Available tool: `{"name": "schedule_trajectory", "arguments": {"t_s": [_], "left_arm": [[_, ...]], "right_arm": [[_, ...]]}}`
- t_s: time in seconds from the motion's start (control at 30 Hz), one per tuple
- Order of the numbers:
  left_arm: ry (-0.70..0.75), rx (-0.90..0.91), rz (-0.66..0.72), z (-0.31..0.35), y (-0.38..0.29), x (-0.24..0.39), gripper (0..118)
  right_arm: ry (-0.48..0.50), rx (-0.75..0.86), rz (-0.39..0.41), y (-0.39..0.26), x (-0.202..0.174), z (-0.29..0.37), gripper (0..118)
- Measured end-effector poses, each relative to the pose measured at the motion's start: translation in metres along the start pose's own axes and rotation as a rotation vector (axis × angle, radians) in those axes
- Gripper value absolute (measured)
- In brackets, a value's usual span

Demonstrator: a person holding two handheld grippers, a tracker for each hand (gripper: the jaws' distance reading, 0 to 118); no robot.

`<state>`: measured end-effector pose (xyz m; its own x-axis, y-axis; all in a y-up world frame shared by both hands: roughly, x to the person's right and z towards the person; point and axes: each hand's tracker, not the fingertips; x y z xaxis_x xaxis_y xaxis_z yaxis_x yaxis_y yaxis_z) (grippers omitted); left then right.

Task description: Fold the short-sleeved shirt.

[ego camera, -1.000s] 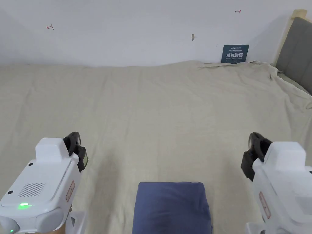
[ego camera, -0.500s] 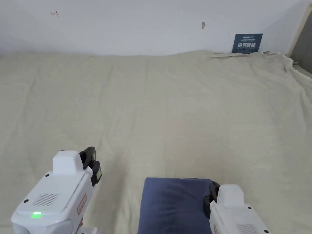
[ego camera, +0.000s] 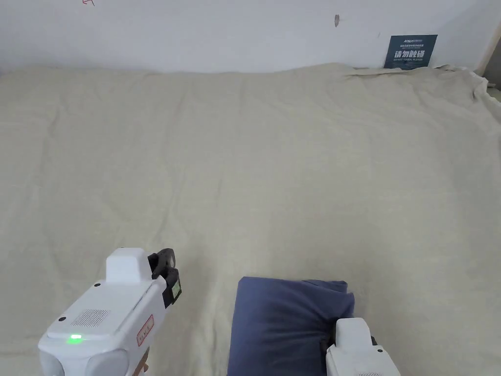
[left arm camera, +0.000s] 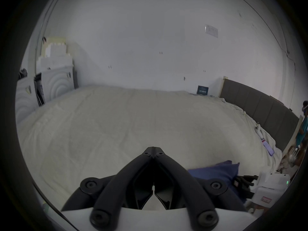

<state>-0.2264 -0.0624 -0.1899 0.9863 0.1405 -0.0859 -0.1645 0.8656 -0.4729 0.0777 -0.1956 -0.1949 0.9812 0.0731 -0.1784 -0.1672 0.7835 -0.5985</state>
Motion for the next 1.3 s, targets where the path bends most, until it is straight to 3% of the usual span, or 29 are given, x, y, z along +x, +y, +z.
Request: {"name": "schedule_trajectory", "arguments": {"t_s": [0.17,0.23,0.3,0.37,0.4,0.83,0.87,0.93,1.03,1.1,1.17,1.3], "left_arm": [[-0.185,-0.215,0.126,-0.028,-0.006,0.005,12],[-0.271,-0.338,0.192,-0.043,-0.007,0.007,35],[-0.319,-0.442,0.252,-0.058,-0.010,0.010,77],[-0.348,-0.501,0.251,-0.068,-0.013,0.013,96],[-0.366,-0.513,0.246,-0.073,-0.016,0.015,99],[-0.480,-0.764,0.205,-0.120,-0.049,0.024,96],[-0.488,-0.751,0.198,-0.118,-0.049,0.025,92],[-0.505,-0.748,0.203,-0.119,-0.049,0.028,69],[-0.496,-0.759,0.205,-0.120,-0.051,0.031,54],[-0.515,-0.773,0.219,-0.123,-0.054,0.028,30],[-0.520,-0.773,0.251,-0.122,-0.055,0.028,25],[-0.488,-0.734,0.180,-0.112,-0.052,0.039,21]], "right_arm": [[0.017,-0.007,-0.030,0.000,0.005,0.001,0],[0.022,-0.014,-0.030,0.002,0.006,0.001,0],[0.027,-0.020,-0.039,0.002,0.007,0.001,0],[0.031,-0.021,-0.044,0.002,0.007,0.001,0],[0.032,-0.021,-0.046,0.002,0.007,0.001,0],[0.044,-0.030,-0.052,0.001,0.010,0.003,0],[0.044,-0.029,-0.052,0.001,0.010,0.003,0],[0.042,-0.029,-0.051,0.002,0.009,0.004,0],[0.044,-0.030,-0.055,0.002,0.009,0.004,0],[0.046,-0.030,-0.055,0.002,0.009,0.004,0],[0.045,-0.032,-0.053,0.003,0.009,0.004,0],[0.045,-0.036,-0.048,0.006,0.009,0.006,0]]}}
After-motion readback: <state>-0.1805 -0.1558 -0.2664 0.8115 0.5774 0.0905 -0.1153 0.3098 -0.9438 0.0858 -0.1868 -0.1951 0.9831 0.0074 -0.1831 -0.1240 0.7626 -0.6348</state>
